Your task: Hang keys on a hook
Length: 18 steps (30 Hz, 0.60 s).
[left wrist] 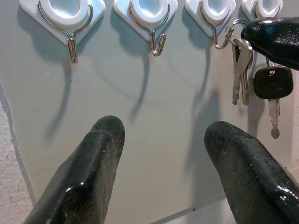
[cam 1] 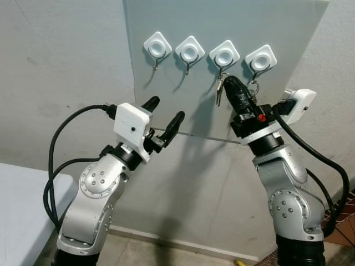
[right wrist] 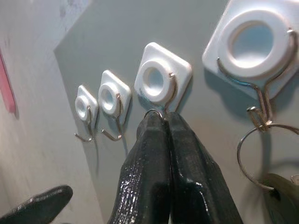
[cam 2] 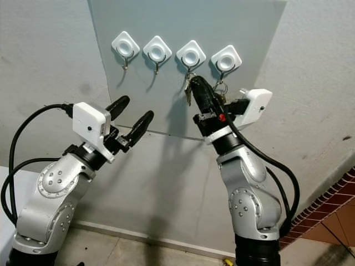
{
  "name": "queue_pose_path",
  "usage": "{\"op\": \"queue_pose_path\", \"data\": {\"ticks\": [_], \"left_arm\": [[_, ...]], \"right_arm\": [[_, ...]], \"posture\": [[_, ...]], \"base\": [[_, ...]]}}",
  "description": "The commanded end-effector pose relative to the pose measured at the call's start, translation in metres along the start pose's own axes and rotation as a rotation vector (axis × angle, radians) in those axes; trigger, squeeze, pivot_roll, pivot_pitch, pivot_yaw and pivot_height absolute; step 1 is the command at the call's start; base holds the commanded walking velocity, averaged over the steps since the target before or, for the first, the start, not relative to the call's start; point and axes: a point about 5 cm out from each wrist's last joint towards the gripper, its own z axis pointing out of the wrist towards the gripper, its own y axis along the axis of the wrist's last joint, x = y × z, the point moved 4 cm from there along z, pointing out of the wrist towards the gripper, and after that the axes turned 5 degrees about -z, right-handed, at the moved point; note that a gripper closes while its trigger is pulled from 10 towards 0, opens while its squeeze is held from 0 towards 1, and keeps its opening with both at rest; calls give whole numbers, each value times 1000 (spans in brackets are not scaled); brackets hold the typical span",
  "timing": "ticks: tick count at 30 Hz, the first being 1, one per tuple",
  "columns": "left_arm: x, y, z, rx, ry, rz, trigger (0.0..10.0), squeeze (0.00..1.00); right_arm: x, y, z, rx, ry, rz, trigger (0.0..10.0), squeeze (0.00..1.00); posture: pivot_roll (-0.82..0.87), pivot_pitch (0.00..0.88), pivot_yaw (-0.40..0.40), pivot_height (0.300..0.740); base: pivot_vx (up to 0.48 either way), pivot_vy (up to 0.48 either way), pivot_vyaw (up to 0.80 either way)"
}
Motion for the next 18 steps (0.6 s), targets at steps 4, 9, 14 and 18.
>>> {"op": "queue_pose_path", "data": {"ticks": [4,9,14,18], "left_arm": [[-2,4,4,-9,-19,4,10000,0],[0,5,3,-9,-9,6,10000,0],[2,6,3,-11,1,6,10000,0],[3,6,3,-11,9,4,10000,0]], "right_arm": [[2,7,8,-5,-3,42,10000,0],[3,3,11,33,-12,63,10000,0],[2,-6,10,88,-28,70,10000,0],[1,-19,6,152,-32,43,10000,0]], "posture": [[-96,0,-16,732],[-93,0,-18,732],[-90,0,-19,732],[-91,0,-20,732]], "base": [[0,0,0],[0,0,0],[0,0,0],[0,0,0]]}}
